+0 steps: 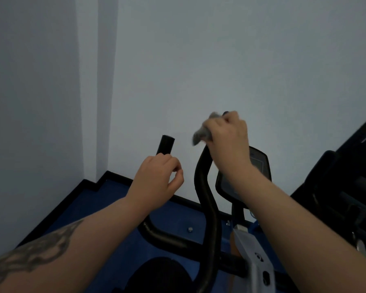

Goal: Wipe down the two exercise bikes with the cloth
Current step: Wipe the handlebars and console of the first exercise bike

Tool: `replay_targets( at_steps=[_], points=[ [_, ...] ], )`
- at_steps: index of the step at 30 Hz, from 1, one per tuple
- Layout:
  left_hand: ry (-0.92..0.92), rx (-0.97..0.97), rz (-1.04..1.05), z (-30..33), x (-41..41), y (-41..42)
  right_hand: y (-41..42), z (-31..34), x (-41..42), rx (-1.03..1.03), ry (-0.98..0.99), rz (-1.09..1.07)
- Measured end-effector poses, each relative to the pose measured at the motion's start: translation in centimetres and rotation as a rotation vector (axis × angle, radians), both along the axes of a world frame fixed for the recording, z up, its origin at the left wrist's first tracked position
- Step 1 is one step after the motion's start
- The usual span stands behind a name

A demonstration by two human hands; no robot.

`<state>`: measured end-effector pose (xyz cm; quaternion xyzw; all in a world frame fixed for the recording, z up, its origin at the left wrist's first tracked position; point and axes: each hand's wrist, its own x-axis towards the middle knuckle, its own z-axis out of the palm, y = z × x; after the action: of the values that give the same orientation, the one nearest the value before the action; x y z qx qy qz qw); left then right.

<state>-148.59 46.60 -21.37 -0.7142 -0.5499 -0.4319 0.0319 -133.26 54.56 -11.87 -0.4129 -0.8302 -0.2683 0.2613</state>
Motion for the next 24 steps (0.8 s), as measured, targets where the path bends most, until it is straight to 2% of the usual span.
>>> replay_targets(
  at_steps=[2,4,7,9,12,15,17,18,21,23,24],
  points=[
    [0.010,-0.005,0.004,0.1,-0.1,0.0,-0.9,-2.1,0.2,-0.068,-0.063,0.080],
    [0.007,-0.005,0.005,0.0,0.0,0.0,-1.0,-1.4,0.2,-0.156,-0.018,0.153],
    [-0.007,-0.003,-0.001,-0.1,-0.1,0.1,0.1,2.4,-0.1,-0.023,0.097,0.245],
    [-0.013,0.003,0.002,-0.2,-0.2,0.1,0.9,4.4,0.2,0.097,0.104,0.157],
    [-0.006,0.004,0.001,-0.2,-0.2,0.2,1.3,3.4,0.9,0.081,0.057,-0.032],
    [-0.005,0.008,-0.003,-0.2,-0.1,0.1,1.1,2.4,0.8,0.167,-0.012,-0.038],
    [-0.008,0.017,-0.011,-0.1,-0.1,0.0,0.6,2.2,0.4,0.175,-0.126,-0.031],
    [-0.009,0.021,-0.011,-0.1,-0.1,0.0,0.4,1.9,0.2,0.121,-0.212,-0.036],
    [-0.010,0.011,-0.007,0.0,-0.2,-0.2,-0.1,0.0,0.3,-0.235,-0.382,-0.003],
    [-0.011,0.007,-0.011,0.1,-0.1,-0.2,0.0,1.3,0.5,-0.359,-0.311,0.057],
    [-0.012,0.011,-0.012,0.1,-0.1,-0.2,0.2,2.3,0.5,-0.316,-0.270,0.093]
  ],
)
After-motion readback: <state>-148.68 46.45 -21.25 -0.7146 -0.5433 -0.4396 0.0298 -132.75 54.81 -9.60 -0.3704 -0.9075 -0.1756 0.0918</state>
